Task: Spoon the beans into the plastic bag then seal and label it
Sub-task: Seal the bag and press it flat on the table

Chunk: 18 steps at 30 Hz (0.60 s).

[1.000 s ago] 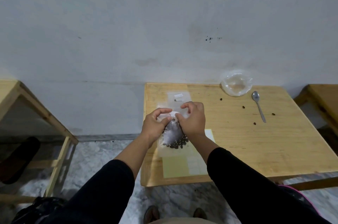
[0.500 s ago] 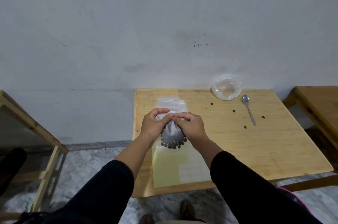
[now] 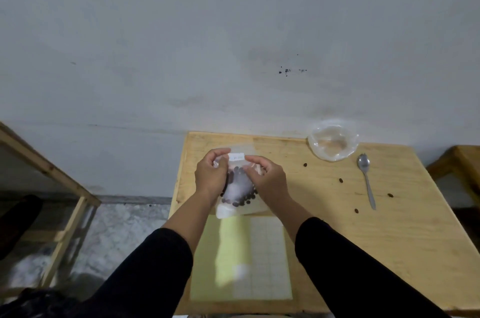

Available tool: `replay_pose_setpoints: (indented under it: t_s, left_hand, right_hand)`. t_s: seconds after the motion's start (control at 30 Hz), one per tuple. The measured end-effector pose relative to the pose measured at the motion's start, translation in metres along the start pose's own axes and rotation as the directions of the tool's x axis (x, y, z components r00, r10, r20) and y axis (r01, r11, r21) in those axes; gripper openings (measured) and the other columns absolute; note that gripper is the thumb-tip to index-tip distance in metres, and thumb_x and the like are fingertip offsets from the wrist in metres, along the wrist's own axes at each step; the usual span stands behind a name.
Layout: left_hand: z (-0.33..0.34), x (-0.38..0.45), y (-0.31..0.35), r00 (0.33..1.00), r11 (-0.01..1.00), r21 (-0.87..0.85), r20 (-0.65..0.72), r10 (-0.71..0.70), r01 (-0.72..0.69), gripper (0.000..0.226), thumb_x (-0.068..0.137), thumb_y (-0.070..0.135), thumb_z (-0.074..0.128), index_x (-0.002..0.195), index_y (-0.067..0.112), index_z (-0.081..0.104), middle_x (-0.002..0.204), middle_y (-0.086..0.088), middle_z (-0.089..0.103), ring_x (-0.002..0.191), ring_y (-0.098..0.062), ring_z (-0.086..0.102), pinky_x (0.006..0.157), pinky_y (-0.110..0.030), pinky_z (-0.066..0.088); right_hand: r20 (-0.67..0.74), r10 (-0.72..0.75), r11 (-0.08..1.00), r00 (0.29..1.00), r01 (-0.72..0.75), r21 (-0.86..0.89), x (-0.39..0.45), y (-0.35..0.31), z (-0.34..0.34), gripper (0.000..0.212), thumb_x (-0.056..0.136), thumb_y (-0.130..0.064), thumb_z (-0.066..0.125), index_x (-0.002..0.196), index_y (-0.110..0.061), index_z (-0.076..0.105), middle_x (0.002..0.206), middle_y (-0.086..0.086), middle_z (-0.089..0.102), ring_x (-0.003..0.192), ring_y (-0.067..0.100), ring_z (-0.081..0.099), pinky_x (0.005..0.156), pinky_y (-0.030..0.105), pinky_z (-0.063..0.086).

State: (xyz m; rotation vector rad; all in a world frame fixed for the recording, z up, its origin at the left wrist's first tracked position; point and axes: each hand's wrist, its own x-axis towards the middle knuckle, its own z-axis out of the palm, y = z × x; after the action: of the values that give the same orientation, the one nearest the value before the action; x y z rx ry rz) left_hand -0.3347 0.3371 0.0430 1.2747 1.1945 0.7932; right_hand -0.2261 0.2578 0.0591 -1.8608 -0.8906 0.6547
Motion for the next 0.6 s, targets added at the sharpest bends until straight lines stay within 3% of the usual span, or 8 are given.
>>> replay_pose_setpoints:
  t_s: [0.13,0.2,0.3,0.37,0.43,0.53,0.6]
  left_hand:
    - [0.01,0.021,-0.003,0.998,0.994,0.107,-0.063,0.022,-0.015,0.021,0.092,0.016,0.052,0.103,0.033,0.06,0.101,-0.003,0.064,0.075,-0.016,0.053,0.07,-0.027,0.043]
    - [0.014,0.024,-0.008,0.998,0.981,0.194,-0.069,0.014,0.0,0.023,0.091,0.02,0.057,0.113,0.026,0.058,0.107,0.003,0.06,0.084,-0.013,0.051,0.075,-0.023,0.039]
    - [0.016,0.022,-0.025,0.998,0.941,0.338,-0.051,0.048,-0.028,0.033,0.086,0.025,0.064,0.119,0.021,0.058,0.118,0.003,0.055,0.101,-0.012,0.052,0.083,-0.021,0.04]
    - [0.017,0.02,-0.039,0.998,0.902,0.429,-0.021,0.067,-0.052,0.038,0.086,0.025,0.064,0.122,0.018,0.057,0.132,-0.005,0.051,0.118,-0.018,0.05,0.095,-0.028,0.043]
    - [0.017,0.016,-0.046,0.998,0.834,0.547,0.028,0.064,-0.069,0.042,0.089,0.026,0.06,0.129,0.016,0.053,0.145,-0.011,0.039,0.132,-0.025,0.039,0.108,-0.03,0.032]
    - [0.017,0.012,-0.049,0.991,0.766,0.63,0.112,0.067,-0.123,0.045,0.095,0.027,0.051,0.138,0.016,0.044,0.155,-0.006,0.02,0.138,-0.021,0.031,0.107,-0.022,0.024]
    - [0.017,0.011,-0.049,0.983,0.719,0.676,0.175,0.054,-0.16,0.047,0.098,0.029,0.043,0.143,0.017,0.036,0.157,-0.003,0.018,0.142,-0.019,0.021,0.111,-0.025,0.019]
  right_hand:
    - [0.058,0.035,0.987,0.998,-0.026,-0.156,0.02,0.019,-0.004,0.024,0.08,-0.023,0.067,0.104,-0.024,0.07,0.067,-0.018,0.054,0.062,-0.003,0.048,0.063,0.013,0.036]
    - [0.057,0.074,0.985,0.996,-0.064,-0.158,0.027,0.03,-0.003,0.025,0.08,-0.024,0.067,0.105,-0.024,0.069,0.061,-0.018,0.047,0.06,-0.003,0.045,0.06,0.011,0.034]
    - [0.062,0.113,0.982,0.992,-0.102,-0.158,0.032,0.04,0.002,0.026,0.081,-0.024,0.067,0.107,-0.023,0.068,0.07,-0.012,0.053,0.064,0.0,0.049,0.06,0.006,0.037]
    - [0.078,0.129,0.979,0.989,-0.115,-0.17,0.033,0.046,0.007,0.027,0.081,-0.024,0.067,0.108,-0.022,0.067,0.078,-0.006,0.059,0.073,0.007,0.054,0.067,0.01,0.038]
    - [0.09,0.116,0.97,0.989,-0.093,-0.225,0.033,0.05,0.011,0.028,0.082,-0.023,0.065,0.109,-0.019,0.066,0.088,0.0,0.063,0.085,0.014,0.057,0.076,0.016,0.038]
    - [0.139,0.016,0.914,0.99,0.042,-0.404,0.034,0.054,0.014,0.03,0.085,-0.02,0.061,0.113,-0.012,0.065,0.101,0.012,0.062,0.098,0.023,0.055,0.077,0.018,0.03]
    - [0.192,-0.062,0.838,0.979,0.155,-0.523,0.032,0.054,0.015,0.028,0.086,-0.015,0.059,0.111,-0.005,0.066,0.107,0.019,0.056,0.103,0.029,0.052,0.082,0.02,0.03]
